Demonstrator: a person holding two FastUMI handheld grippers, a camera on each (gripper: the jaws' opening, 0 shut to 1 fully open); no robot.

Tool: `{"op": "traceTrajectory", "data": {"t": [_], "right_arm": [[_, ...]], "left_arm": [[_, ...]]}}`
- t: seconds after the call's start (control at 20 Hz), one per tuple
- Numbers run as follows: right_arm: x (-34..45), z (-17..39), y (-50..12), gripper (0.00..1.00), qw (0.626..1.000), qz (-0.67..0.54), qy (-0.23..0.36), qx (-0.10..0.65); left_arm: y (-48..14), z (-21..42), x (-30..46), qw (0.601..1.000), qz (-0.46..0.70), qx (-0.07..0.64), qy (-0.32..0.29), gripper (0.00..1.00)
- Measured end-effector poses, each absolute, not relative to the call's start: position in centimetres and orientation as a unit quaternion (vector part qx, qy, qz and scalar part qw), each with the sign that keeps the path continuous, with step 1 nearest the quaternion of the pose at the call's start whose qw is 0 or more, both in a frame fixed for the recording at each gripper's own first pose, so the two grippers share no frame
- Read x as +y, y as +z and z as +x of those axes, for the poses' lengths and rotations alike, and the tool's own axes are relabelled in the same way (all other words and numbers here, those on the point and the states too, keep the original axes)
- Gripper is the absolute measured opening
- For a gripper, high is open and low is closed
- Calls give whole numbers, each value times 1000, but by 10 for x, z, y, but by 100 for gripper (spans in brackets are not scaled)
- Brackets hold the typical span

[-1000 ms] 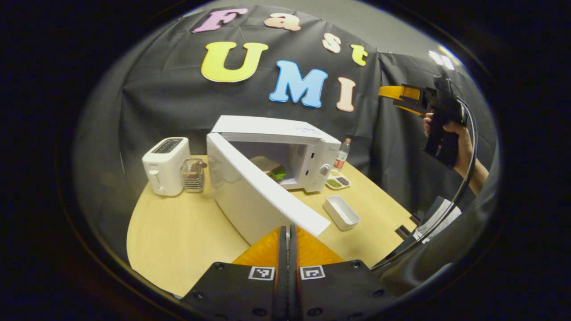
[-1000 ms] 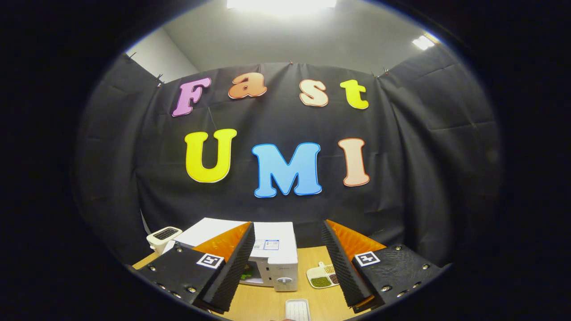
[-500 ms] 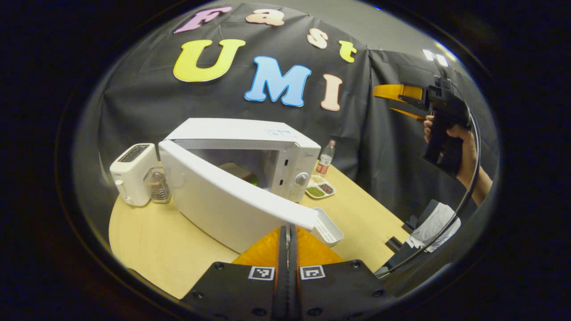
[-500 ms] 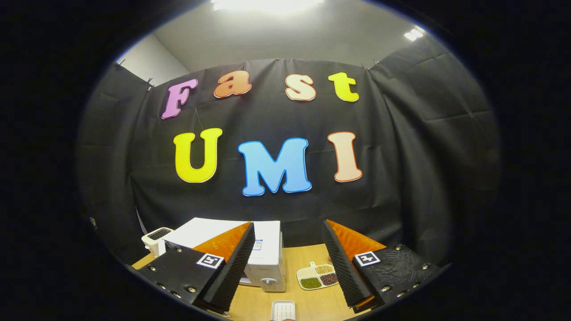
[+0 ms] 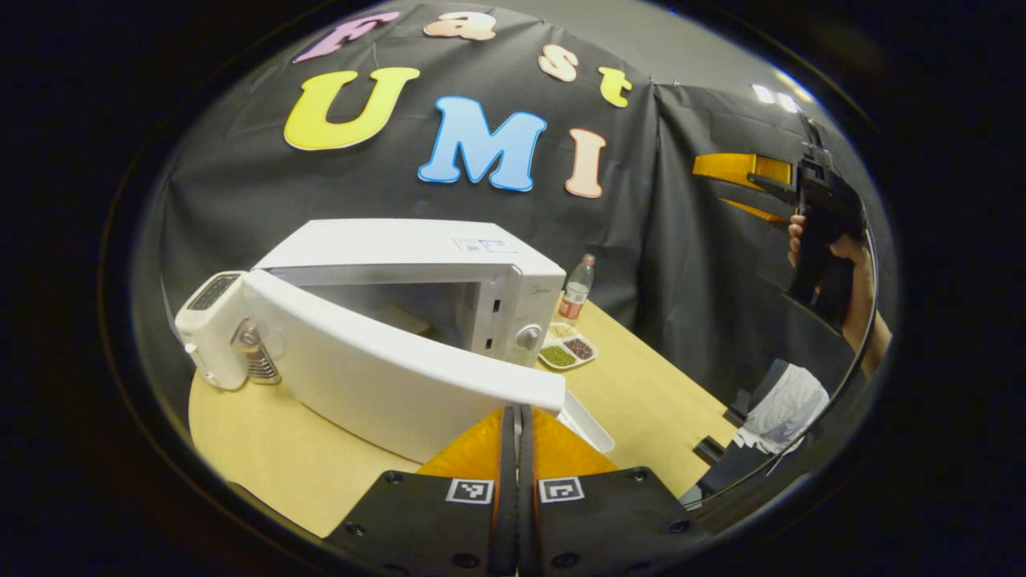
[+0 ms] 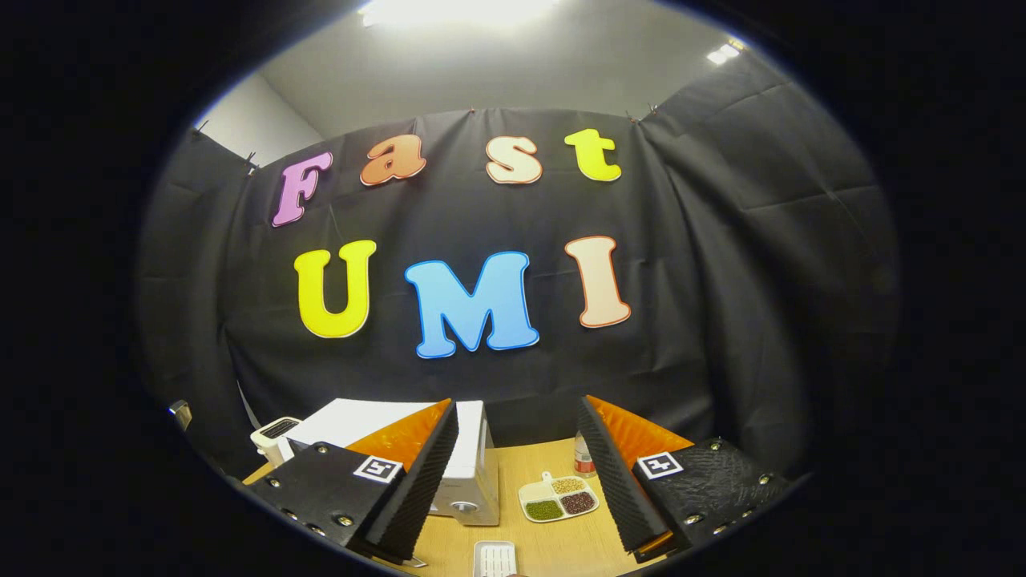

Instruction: Open the microwave oven with the left hand, put the food in, and close the microwave oven.

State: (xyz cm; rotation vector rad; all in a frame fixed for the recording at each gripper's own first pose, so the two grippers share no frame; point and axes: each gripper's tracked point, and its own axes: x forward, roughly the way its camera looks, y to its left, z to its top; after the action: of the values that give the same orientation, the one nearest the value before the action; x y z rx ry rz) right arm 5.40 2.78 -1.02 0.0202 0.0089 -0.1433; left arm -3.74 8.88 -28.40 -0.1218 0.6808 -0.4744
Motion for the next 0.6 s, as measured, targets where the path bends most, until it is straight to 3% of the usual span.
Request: {"op": "traceTrajectory", "data": {"t": [0.6], "right_arm": [[-5, 62, -24, 91, 998, -7, -65, 21]], "left_arm": [[-297, 19, 56, 920, -55, 321, -216, 7]]}}
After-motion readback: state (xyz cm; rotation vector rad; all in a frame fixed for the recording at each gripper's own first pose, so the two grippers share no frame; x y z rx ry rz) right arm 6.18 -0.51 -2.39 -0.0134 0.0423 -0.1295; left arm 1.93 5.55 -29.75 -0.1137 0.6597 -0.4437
